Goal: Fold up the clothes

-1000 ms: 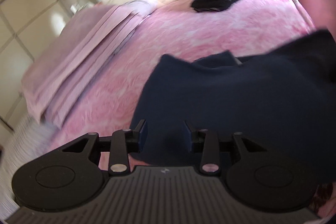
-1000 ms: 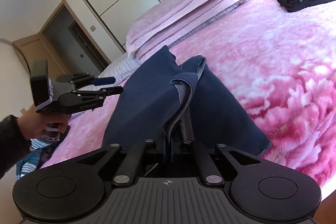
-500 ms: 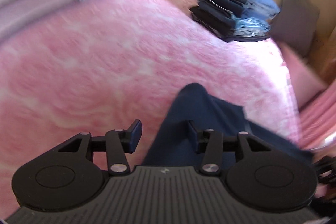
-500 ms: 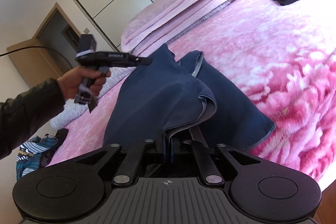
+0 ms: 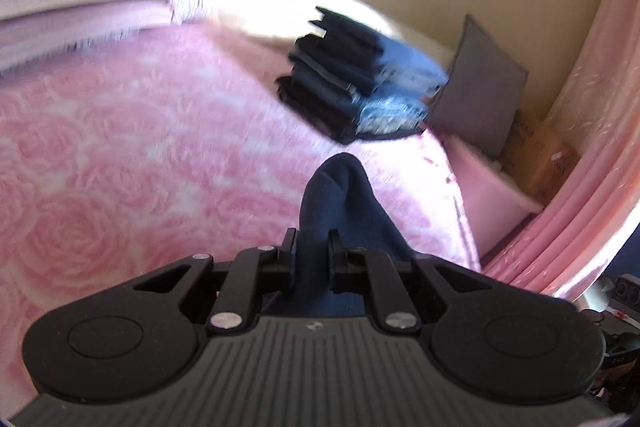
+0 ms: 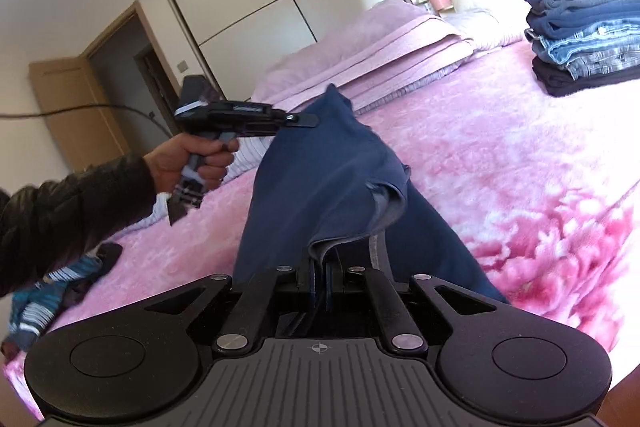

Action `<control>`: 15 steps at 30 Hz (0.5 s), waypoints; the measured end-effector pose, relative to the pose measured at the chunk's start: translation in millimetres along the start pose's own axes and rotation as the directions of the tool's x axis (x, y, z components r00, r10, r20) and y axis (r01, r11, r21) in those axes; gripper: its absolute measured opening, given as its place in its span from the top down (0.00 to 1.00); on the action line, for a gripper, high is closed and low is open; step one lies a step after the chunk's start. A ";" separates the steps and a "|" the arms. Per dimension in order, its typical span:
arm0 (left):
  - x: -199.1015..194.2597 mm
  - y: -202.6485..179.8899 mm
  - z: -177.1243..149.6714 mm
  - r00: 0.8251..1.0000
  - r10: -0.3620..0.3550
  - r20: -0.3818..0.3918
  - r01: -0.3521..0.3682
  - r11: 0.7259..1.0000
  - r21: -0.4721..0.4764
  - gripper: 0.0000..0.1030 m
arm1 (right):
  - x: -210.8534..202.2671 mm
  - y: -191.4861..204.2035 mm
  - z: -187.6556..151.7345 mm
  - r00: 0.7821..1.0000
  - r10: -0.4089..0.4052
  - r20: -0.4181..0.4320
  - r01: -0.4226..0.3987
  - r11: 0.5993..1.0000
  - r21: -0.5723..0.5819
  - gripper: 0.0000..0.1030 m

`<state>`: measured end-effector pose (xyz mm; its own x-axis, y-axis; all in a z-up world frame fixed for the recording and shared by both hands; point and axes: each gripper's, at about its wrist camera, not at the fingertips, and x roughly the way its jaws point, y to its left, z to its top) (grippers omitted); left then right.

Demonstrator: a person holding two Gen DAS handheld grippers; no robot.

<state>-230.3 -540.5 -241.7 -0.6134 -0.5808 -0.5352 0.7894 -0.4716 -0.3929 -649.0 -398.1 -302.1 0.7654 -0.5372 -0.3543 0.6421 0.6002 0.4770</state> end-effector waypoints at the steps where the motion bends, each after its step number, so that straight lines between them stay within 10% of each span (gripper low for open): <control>1: 9.8 4.6 -4.4 1.000 0.005 -0.016 -0.005 1.000 -0.007 0.90 | 3.1 -4.0 -3.1 1.000 -0.009 -0.012 0.009 1.000 0.012 0.97; 11: 36.9 25.3 -7.8 0.999 -0.052 0.016 0.053 0.997 -0.063 0.90 | -1.7 -19.0 -10.6 0.999 -0.041 0.002 0.041 0.998 0.052 0.98; 15: 62.4 28.2 -17.7 0.994 0.053 -0.097 -0.057 0.998 -0.041 0.87 | 11.8 -34.1 -23.3 0.997 -0.053 -0.063 0.059 0.993 0.097 0.98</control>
<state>-245.8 -578.3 -299.4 -0.5653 -0.5381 -0.6252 0.8236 -0.4097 -0.3921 -660.8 -411.1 -341.3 0.7315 -0.5298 -0.4293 0.6789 0.5069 0.5312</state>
